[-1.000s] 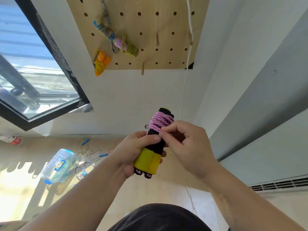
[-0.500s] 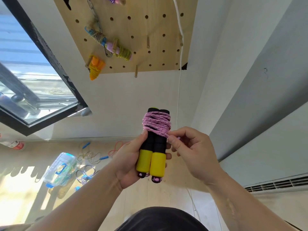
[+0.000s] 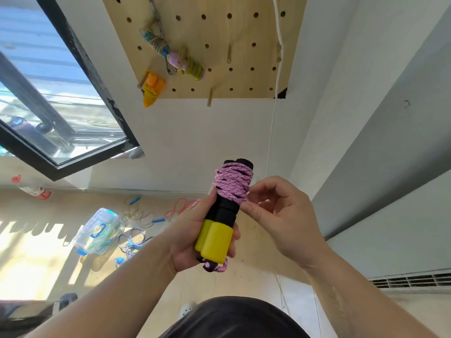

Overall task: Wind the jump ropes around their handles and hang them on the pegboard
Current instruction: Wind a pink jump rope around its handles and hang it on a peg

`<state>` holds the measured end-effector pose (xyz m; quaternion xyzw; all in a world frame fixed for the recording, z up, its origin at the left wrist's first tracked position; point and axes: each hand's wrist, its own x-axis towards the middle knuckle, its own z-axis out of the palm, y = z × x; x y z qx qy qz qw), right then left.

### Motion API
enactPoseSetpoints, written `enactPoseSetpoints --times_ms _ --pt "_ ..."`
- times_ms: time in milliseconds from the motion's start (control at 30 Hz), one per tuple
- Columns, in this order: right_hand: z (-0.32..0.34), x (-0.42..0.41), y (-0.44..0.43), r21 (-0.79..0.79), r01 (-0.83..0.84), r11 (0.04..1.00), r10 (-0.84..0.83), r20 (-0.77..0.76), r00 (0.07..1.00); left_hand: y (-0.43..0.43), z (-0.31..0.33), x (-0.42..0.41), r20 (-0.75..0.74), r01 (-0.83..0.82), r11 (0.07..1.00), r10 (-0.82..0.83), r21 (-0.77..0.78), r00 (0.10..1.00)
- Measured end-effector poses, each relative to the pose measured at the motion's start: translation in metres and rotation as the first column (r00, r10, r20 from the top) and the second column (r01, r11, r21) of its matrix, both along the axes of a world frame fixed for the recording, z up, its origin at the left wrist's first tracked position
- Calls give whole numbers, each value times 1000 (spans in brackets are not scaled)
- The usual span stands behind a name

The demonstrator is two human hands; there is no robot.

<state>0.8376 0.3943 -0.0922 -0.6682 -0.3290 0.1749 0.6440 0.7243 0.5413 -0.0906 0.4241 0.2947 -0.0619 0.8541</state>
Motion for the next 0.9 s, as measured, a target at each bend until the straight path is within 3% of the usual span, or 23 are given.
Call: enactPoseSetpoints --times_ms 133,200,267,300,367,467,533,700,900 --pt "1 -1 6 -42 46 998 -45 40 998 5 -2 0 -52 74 993 -69 90 996" --pt "-2 -1 10 -71 73 995 -69 54 996 6 -2 3 -97 50 949 -20 311 995" --pt "-3 -3 15 -85 108 991 -102 70 992 6 1 5 -125 88 807 -18 584 992" --pt "-3 -3 18 -89 122 989 -115 77 990 6 2 5 -110 83 770 -17 633 994" --pt "1 -3 23 -99 130 987 -122 84 989 8 -1 6 -62 21 810 19 586 998" --pt "6 -4 30 -164 101 981 -70 182 981 13 -7 2 -17 -55 965 62 255 998" --pt "5 -7 34 -192 85 978 -34 251 967 14 -10 0 9 -60 988 59 140 998" --pt "-1 -13 41 -213 144 966 -59 361 931 14 -11 -2 78 -172 951 157 257 985" --pt "0 -12 49 -275 183 944 -77 355 932 18 -8 -1 139 -159 875 106 458 985"
